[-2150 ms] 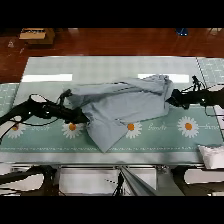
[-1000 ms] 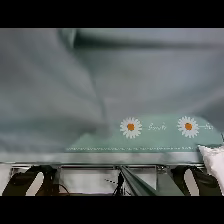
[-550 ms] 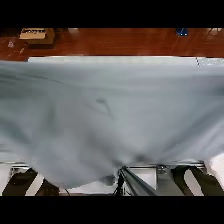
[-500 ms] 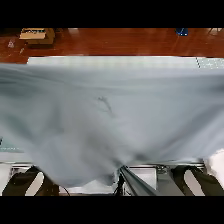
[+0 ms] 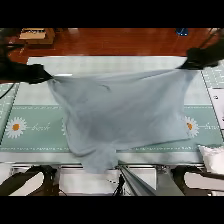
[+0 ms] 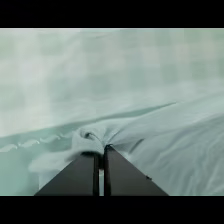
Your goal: Fold the shirts.
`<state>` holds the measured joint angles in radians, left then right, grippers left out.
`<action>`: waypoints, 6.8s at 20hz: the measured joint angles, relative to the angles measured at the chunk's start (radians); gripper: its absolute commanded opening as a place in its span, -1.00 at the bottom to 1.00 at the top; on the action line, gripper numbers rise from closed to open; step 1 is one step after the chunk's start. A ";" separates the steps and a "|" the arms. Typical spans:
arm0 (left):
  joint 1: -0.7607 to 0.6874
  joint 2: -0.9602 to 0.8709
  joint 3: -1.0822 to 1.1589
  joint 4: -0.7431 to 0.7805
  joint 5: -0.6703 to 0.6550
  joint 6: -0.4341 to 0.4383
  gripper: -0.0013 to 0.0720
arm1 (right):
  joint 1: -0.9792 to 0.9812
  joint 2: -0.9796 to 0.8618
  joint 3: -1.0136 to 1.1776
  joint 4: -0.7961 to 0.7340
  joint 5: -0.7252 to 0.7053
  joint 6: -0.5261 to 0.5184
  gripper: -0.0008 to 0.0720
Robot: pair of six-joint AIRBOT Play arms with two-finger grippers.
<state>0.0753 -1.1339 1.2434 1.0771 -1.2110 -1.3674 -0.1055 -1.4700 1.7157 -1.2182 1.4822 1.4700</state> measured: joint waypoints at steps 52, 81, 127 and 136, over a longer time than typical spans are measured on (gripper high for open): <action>-0.079 -0.131 -0.755 -0.345 0.138 0.071 -0.89 | -0.469 -0.056 -0.232 0.101 0.026 -0.176 0.39; -0.098 -0.147 -0.692 -0.541 0.126 0.278 -0.89 | -0.431 -0.042 -0.728 0.229 -0.262 -0.312 -0.89; 0.021 -0.150 0.184 0.049 -0.018 0.041 -0.89 | 0.042 -0.027 -0.040 -0.254 -0.215 -0.012 -0.90; -0.022 -0.448 0.177 0.039 0.259 0.077 -0.89 | 0.045 -0.274 -0.040 -0.222 -0.580 0.087 -0.90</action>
<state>0.0536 -1.5818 1.4208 1.1160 -0.9520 -1.2900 -0.0601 -1.7443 1.6756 -1.4406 0.9020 1.5566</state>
